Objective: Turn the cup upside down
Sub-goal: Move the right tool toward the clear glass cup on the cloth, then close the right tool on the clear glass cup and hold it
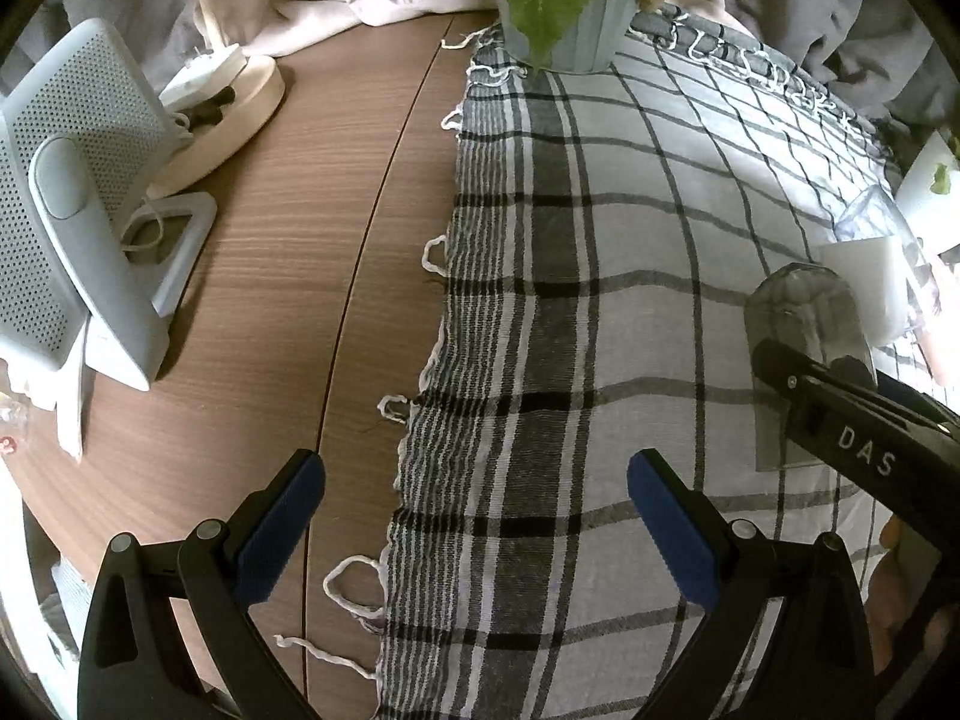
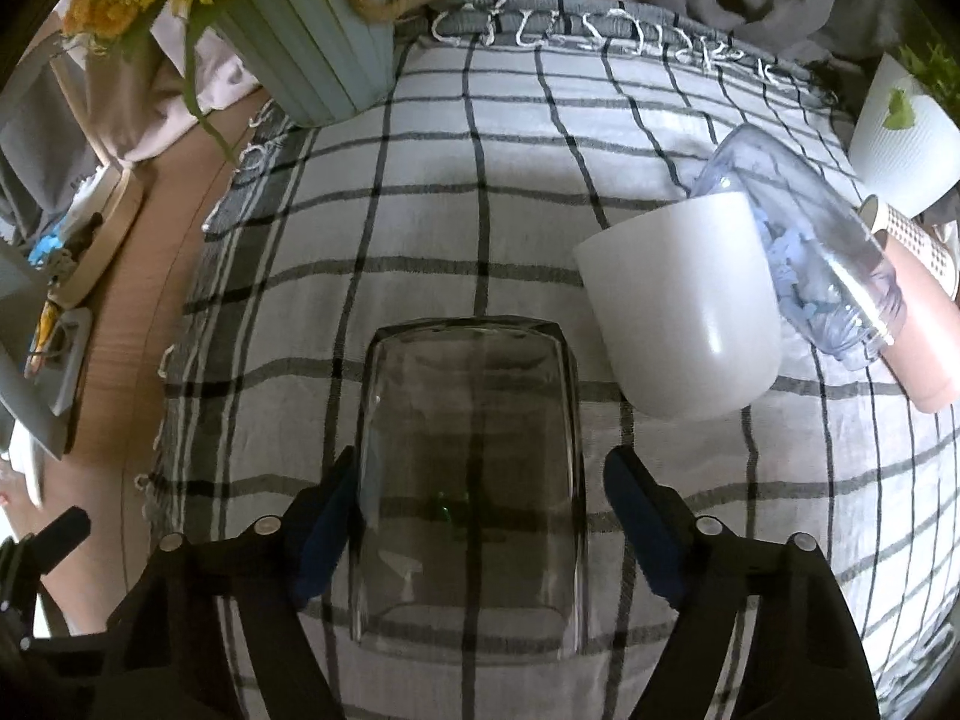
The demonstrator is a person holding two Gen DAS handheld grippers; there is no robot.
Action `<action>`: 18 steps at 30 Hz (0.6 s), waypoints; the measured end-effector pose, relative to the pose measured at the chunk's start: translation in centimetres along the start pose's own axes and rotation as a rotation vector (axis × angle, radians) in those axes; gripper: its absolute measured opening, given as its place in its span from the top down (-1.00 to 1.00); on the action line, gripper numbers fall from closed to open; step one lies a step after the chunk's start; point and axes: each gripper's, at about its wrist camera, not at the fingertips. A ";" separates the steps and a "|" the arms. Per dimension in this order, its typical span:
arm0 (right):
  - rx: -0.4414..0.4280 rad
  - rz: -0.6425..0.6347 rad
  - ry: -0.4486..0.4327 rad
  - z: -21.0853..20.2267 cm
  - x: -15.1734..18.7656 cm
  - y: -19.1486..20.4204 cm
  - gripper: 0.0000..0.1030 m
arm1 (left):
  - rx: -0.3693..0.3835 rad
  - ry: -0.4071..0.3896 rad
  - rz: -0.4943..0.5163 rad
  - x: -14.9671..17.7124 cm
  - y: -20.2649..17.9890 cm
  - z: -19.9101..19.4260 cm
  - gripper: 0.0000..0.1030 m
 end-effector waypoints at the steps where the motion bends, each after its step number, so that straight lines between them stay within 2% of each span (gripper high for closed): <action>1: -0.008 0.004 0.002 0.2 0.0 -0.1 -0.47 | 0.006 0.001 -0.004 0.0 0.0 0.1 -1.00; 3: -0.047 0.004 0.009 0.5 0.0 -0.1 -0.35 | -0.004 0.002 -0.008 0.1 0.1 0.0 -1.00; 8: -0.075 0.017 -0.012 0.7 0.0 -0.3 -0.34 | -0.028 -0.009 -0.006 0.5 0.1 -1.0 -1.00; 18: -0.131 0.020 -0.032 -1.8 1.7 -1.7 -0.34 | -0.003 -0.046 0.009 1.4 -1.7 -2.7 -1.00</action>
Point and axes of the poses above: each gripper's, at about its wrist camera, not at the fingertips, and z roughly the way its jaws point, y to its left, x to its underside, and after that the axes turned 2 degrees about -x, right-handed
